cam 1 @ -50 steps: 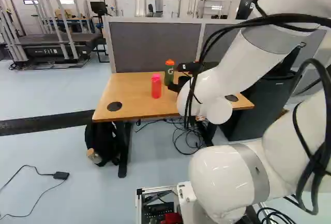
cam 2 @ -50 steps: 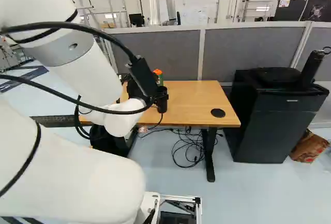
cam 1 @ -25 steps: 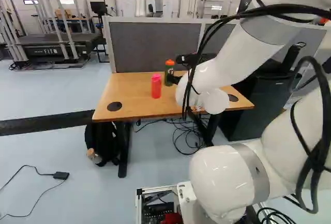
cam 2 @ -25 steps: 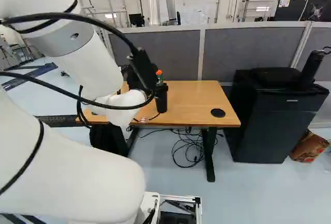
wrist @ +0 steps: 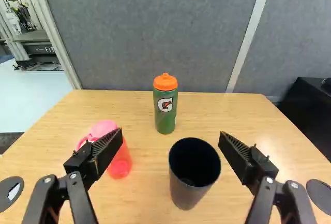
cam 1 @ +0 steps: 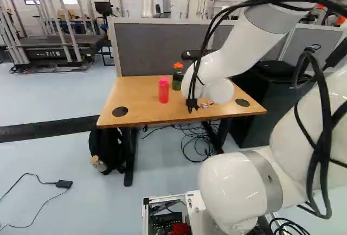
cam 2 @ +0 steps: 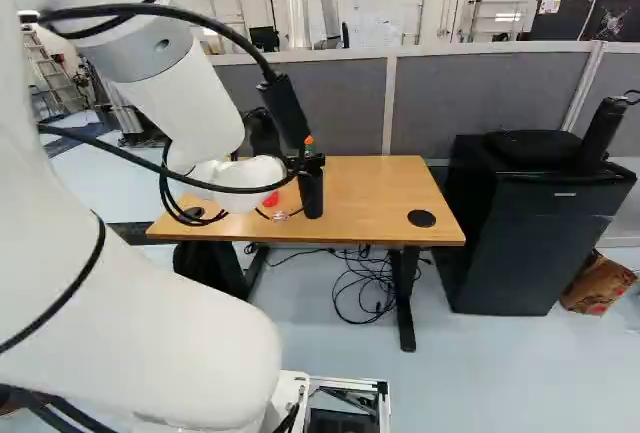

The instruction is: Pick up the green bottle from the table

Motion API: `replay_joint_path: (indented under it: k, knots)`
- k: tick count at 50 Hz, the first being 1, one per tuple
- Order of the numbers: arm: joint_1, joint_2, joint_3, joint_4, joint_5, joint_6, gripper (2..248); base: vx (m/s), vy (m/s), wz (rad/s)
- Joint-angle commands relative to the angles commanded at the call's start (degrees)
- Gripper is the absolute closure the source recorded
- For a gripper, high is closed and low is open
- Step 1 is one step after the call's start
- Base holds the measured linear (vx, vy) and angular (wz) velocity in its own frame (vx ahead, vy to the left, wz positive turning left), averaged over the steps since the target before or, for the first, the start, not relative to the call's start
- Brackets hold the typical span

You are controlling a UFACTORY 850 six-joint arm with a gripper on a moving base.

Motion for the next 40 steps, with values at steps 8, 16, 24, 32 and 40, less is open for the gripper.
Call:
replay_joint_path:
  k: [8, 16, 24, 32, 40]
  knots:
    - [0.1, -1.4, -2.4, 0.0, -3.2, 0.0, 3, 0.000, 0.000, 0.000]
    - [0.2, -2.8, -4.8, 0.0, -4.3, 0.0, 3, 0.000, 0.000, 0.000]
    - [0.3, -4.2, -7.2, 0.0, -4.5, 0.0, 3, 0.000, 0.000, 0.000]
    - [0.4, -5.7, -9.6, 0.0, -5.2, 0.0, 3, 0.000, 0.000, 0.000]
    - [0.4, -7.2, -12.2, 0.0, -6.9, 0.0, 3, 0.000, 0.000, 0.000]
